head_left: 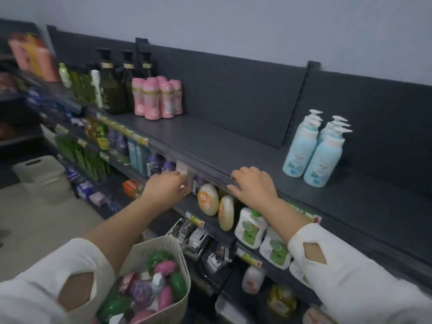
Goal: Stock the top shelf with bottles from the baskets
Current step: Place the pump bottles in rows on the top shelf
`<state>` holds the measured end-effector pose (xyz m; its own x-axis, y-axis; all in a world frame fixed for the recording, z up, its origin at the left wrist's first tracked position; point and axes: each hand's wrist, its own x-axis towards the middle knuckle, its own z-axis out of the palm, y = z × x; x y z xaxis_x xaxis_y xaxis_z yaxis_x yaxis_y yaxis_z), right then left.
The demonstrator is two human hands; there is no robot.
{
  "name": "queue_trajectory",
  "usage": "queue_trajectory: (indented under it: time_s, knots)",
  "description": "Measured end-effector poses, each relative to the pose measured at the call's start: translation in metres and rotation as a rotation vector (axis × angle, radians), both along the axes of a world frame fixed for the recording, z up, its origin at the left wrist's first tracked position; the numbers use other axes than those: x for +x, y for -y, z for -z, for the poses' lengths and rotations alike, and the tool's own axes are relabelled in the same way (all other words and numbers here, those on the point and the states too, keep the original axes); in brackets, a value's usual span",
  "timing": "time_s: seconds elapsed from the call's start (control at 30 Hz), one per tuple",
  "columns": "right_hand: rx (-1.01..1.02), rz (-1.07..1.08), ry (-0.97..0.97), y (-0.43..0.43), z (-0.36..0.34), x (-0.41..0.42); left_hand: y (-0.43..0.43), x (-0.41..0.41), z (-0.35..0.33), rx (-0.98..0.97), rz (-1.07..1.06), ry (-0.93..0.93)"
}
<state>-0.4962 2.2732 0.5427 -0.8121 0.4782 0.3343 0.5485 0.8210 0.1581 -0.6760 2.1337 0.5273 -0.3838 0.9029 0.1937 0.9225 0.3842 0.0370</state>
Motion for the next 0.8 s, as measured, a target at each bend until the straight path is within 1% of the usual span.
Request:
queue_trajectory:
  time_s: [0.03, 0.1, 0.17, 0.27, 0.4, 0.5, 0.63, 0.8]
  knots:
    - [0.049, -0.028, 0.0, 0.01, 0.005, -0.013, 0.016, -0.012, 0.008, -0.023, -0.027, 0.003]
    - [0.074, -0.087, -0.044, 0.028, 0.019, -0.036, 0.045, -0.032, 0.026, -0.052, -0.076, 0.013]
    - [-0.035, -0.15, -0.021, 0.045, 0.036, -0.059, 0.068, -0.046, 0.044, -0.085, -0.127, 0.037]
    - [-0.113, -0.226, 0.081, 0.06, 0.066, -0.092, 0.092, -0.064, 0.071, -0.158, -0.185, 0.109]
    - [-0.249, -0.324, 0.219, 0.07, 0.11, -0.135, 0.115, -0.082, 0.109, -0.196, -0.268, 0.223]
    - [-0.328, -0.398, 0.336, 0.072, 0.147, -0.161, 0.129, -0.09, 0.143, -0.279, -0.333, 0.278]
    - [-0.398, -0.5, 0.462, 0.069, 0.201, -0.193, 0.142, -0.095, 0.194, -0.358, -0.462, 0.397]
    - [-0.493, -0.557, 0.611, 0.07, 0.273, -0.215, 0.146, -0.087, 0.259, -0.455, -0.548, 0.539]
